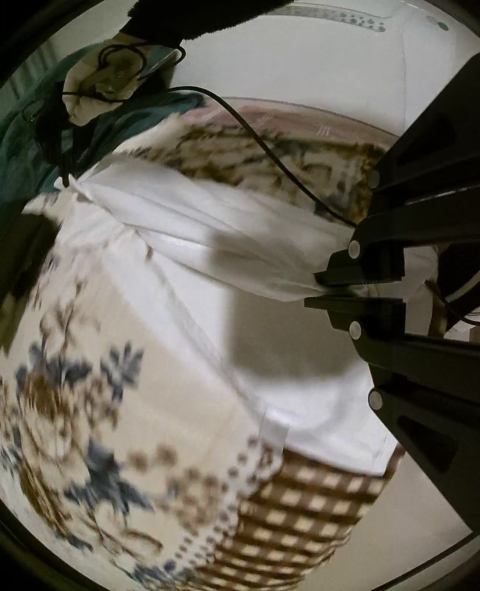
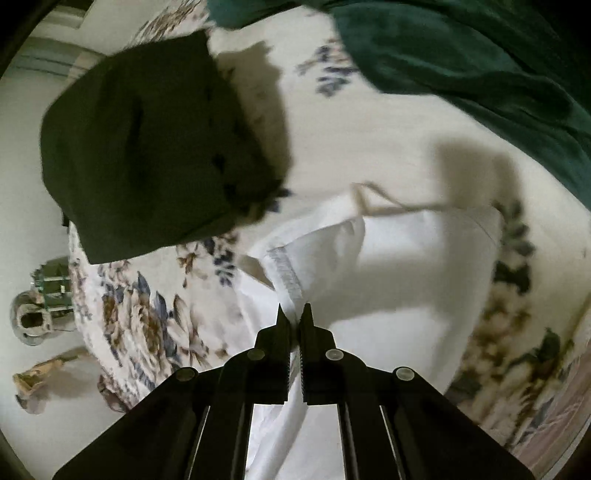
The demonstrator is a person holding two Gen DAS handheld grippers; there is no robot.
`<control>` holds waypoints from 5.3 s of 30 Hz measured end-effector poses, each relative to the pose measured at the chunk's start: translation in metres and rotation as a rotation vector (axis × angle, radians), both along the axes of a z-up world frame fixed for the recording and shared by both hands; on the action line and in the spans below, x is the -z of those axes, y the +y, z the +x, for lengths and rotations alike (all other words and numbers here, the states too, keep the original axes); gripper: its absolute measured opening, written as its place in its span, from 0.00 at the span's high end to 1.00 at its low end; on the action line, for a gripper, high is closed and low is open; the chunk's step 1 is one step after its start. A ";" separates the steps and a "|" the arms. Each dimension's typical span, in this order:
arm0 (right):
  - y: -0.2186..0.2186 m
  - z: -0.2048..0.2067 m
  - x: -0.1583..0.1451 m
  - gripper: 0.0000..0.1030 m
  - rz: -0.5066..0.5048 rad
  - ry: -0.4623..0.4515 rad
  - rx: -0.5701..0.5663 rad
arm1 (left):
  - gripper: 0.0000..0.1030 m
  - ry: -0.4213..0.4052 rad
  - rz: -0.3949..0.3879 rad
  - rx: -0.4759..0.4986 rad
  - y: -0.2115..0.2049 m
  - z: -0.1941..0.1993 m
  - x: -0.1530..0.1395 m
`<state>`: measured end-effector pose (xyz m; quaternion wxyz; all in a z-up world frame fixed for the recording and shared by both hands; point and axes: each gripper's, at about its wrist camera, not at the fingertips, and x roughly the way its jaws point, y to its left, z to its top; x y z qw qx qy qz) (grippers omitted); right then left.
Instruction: Fold small clothes
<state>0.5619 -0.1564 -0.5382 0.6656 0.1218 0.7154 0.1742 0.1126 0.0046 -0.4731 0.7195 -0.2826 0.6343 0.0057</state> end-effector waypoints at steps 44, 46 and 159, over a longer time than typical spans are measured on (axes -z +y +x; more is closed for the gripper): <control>-0.052 -0.543 0.021 0.53 0.026 0.225 0.334 | 0.50 0.260 0.024 0.282 0.063 -0.037 0.091; -0.086 -0.549 0.039 0.53 0.021 0.277 0.415 | 0.94 0.205 0.065 0.294 0.054 -0.044 0.090; -0.100 -0.407 0.069 0.78 0.119 0.154 0.366 | 0.44 0.082 -0.001 0.577 -0.005 0.085 0.082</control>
